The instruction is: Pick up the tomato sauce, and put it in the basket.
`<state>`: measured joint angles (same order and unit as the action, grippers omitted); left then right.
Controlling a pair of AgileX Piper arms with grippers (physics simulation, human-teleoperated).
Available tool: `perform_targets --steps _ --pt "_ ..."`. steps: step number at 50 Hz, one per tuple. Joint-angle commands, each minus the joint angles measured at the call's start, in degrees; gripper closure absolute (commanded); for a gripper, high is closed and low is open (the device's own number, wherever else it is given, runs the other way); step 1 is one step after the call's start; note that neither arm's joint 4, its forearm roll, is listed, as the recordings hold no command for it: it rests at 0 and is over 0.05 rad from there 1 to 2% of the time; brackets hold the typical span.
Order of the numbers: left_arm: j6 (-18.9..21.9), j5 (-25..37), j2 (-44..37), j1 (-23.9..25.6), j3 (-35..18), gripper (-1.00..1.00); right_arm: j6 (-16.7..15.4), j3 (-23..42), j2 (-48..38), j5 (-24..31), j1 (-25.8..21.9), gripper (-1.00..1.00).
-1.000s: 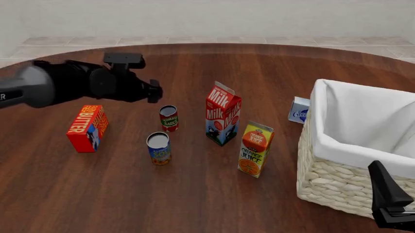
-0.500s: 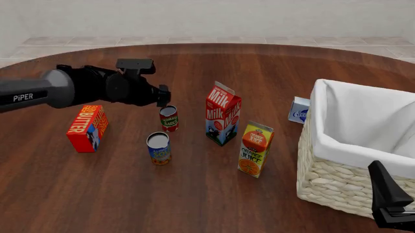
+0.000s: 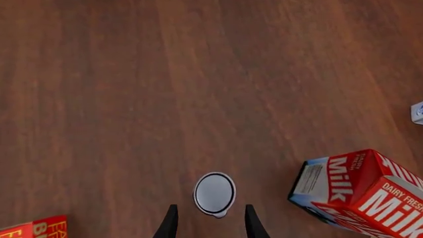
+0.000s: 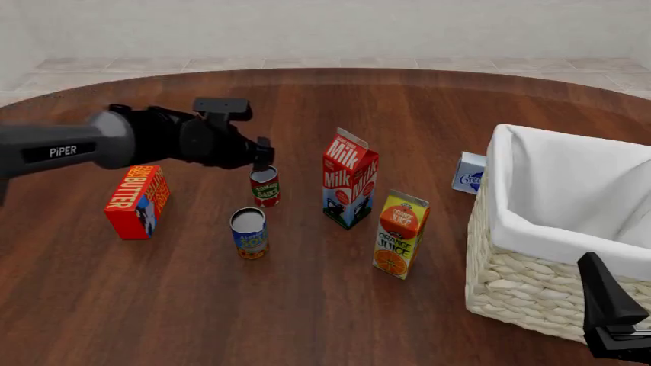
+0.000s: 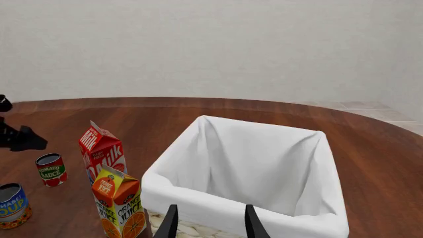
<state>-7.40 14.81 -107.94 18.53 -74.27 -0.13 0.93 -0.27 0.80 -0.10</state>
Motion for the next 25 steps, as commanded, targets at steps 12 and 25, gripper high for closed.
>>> perform_targets --steps 12,25 --pt "-0.1 -0.1 -3.0 -0.4 -1.8 -1.00 0.0 0.0 0.0 0.0 0.0 -1.00" --pt "0.1 0.3 -4.3 -0.2 -2.8 -1.00 0.0 0.0 0.0 0.0 0.0 -1.00"
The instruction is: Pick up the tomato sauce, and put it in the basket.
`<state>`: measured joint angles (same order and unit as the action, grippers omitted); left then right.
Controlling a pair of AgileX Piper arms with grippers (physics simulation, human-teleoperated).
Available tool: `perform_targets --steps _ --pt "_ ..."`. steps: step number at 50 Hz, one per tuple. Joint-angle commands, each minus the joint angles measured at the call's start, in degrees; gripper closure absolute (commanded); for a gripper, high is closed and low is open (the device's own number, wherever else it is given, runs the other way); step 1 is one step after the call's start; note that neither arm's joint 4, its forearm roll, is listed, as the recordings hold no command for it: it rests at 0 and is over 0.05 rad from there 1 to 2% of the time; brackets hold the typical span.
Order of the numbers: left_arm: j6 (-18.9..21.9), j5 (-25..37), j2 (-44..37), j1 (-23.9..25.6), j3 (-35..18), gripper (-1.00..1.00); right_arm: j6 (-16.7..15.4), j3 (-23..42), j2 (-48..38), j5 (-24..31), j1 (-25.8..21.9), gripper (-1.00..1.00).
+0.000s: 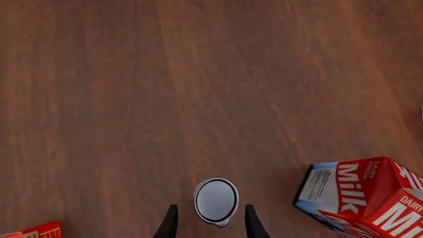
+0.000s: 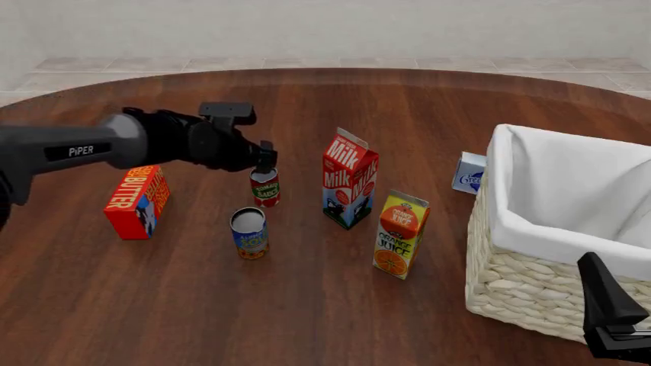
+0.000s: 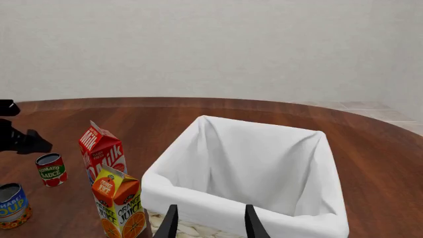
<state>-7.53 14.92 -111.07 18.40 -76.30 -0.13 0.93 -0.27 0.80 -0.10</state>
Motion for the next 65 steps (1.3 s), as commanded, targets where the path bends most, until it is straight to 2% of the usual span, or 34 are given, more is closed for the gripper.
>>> perform_targets --steps 1,51,54,65 --pt "0.3 0.3 -1.2 -0.1 -0.8 -1.00 0.0 0.0 0.0 0.0 0.0 -1.00" --pt "-1.6 1.6 -6.2 1.0 -4.6 -1.00 0.0 0.0 0.0 0.0 0.0 -1.00" --pt "-2.8 1.9 -6.5 1.0 -4.8 -1.00 0.0 0.0 0.0 0.0 0.0 -1.00" --pt "-2.4 2.0 -7.2 0.6 -5.1 -1.00 0.0 0.0 0.0 0.0 0.0 -1.00"
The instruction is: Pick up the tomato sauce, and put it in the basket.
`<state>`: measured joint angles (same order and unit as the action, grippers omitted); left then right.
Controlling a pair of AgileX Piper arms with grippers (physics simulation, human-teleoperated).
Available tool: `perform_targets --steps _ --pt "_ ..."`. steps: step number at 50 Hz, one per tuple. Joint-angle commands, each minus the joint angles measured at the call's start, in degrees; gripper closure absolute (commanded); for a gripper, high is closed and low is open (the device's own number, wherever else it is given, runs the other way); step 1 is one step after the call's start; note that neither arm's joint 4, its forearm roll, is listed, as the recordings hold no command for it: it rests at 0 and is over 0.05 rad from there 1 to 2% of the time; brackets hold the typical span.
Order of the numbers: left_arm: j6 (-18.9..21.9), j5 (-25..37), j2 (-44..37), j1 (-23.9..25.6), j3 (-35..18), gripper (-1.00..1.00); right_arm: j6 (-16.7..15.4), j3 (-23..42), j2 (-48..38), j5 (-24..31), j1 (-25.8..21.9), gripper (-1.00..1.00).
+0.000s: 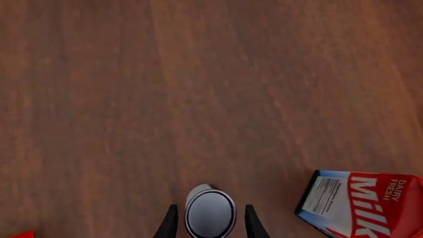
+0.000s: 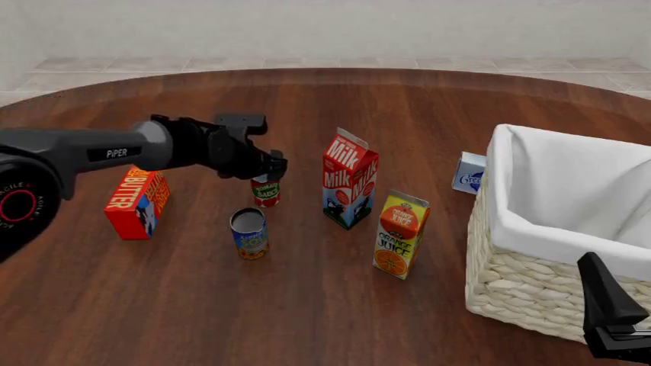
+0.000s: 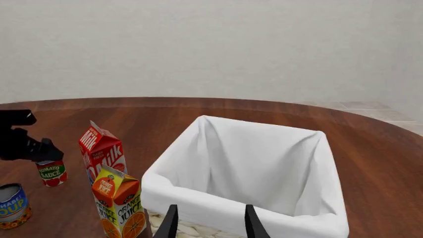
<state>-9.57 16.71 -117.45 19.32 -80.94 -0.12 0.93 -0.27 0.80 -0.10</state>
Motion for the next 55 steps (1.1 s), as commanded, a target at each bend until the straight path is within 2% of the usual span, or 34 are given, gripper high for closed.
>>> perform_targets --steps 1,29,43,44,55 --pt "-0.2 0.2 -0.9 -0.3 -0.4 -1.00 0.0 0.0 0.0 0.0 0.0 -1.00" --pt "-3.9 2.3 -4.7 0.4 -2.6 -1.00 0.0 0.0 0.0 0.0 0.0 -1.00" --pt "-2.1 0.7 -3.8 -1.1 -1.1 -1.00 0.0 0.0 0.0 0.0 0.0 -1.00" --pt "-1.3 0.5 -3.4 -2.1 -0.9 1.00 0.0 0.0 0.0 0.0 0.0 -1.00" --pt "-1.1 -0.7 -0.2 -2.4 1.4 1.00 0.0 0.0 0.0 0.0 0.0 -1.00"
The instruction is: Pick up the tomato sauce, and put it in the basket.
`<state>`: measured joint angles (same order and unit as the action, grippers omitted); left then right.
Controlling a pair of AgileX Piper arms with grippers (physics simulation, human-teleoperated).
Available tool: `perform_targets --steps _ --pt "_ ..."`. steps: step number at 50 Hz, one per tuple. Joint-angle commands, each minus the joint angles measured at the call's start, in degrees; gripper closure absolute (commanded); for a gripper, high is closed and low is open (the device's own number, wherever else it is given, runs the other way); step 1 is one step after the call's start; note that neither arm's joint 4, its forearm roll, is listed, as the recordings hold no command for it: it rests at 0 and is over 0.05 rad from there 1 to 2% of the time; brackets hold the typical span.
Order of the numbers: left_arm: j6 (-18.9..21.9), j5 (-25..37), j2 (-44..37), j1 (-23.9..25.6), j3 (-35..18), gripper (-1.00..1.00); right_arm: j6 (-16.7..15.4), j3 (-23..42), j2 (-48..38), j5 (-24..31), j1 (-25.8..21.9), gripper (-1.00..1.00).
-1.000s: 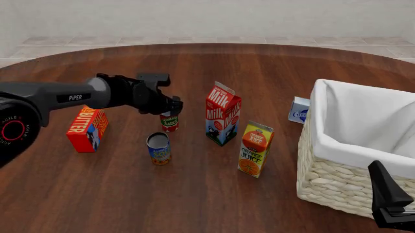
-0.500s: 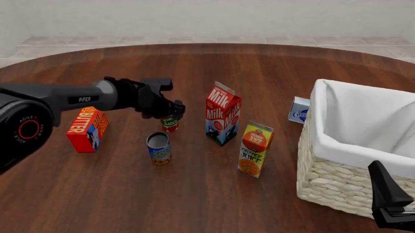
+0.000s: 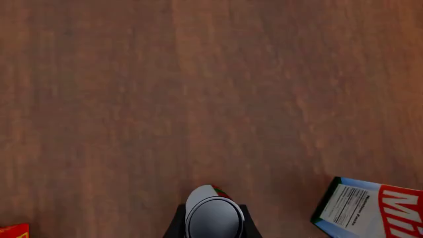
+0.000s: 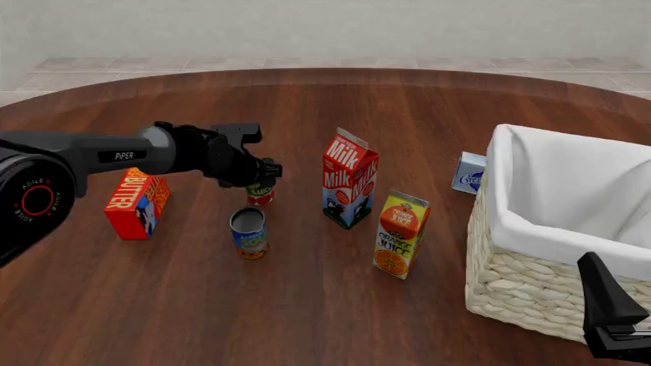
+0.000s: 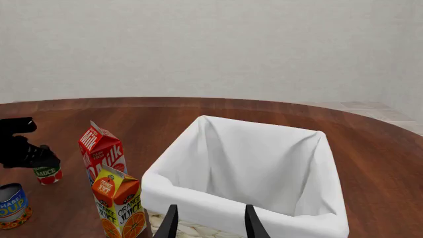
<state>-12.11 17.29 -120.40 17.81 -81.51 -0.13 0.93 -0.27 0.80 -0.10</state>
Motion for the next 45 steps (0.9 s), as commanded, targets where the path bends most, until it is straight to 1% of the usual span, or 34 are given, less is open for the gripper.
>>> perform_targets --steps 1,5,10,16,18,25,26,32,33,34,35,36,37,38,45 --pt "1.4 -1.3 2.8 -0.9 2.0 1.00 0.0 0.0 0.0 0.0 0.0 -1.00" --pt "1.7 -1.7 5.4 -0.4 3.6 1.00 0.0 0.0 0.0 0.0 0.0 -1.00" --pt "3.0 -2.4 9.8 -0.2 6.0 1.00 0.0 0.0 0.0 0.0 0.0 -1.00" --pt "2.6 -1.5 14.6 0.9 8.8 1.00 0.0 0.0 0.0 0.0 0.0 -1.00" --pt "2.0 -1.0 17.1 1.4 10.2 1.00 0.0 0.0 0.0 0.0 0.0 -1.00" --pt "1.7 -0.2 21.2 2.2 12.5 1.00 0.0 0.0 0.0 0.0 0.0 -1.00" --pt "1.5 0.3 23.5 2.6 13.3 1.00 0.0 0.0 0.0 0.0 0.0 -1.00" --pt "0.2 1.4 28.1 3.2 15.9 1.00 0.0 0.0 0.0 0.0 0.0 -1.00" --pt "0.1 1.8 28.6 3.9 16.4 1.00 0.0 0.0 0.0 0.0 0.0 -1.00" --pt "0.2 1.7 29.7 6.8 16.6 1.00 0.0 0.0 0.0 0.0 0.0 -1.00" --pt "0.2 1.7 29.7 6.8 16.6 1.00 0.0 0.0 0.0 0.0 0.0 -1.00" --pt "-1.4 2.3 31.0 7.3 17.3 1.00 0.0 0.0 0.0 0.0 0.0 -1.00" --pt "-1.4 2.3 31.0 7.3 17.3 1.00 0.0 0.0 0.0 0.0 0.0 -1.00" --pt "-2.5 2.7 32.0 7.2 17.7 1.00 0.0 0.0 0.0 0.0 0.0 -1.00" --pt "-2.6 4.2 36.2 8.7 19.0 1.00 0.0 0.0 0.0 0.0 0.0 -1.00"
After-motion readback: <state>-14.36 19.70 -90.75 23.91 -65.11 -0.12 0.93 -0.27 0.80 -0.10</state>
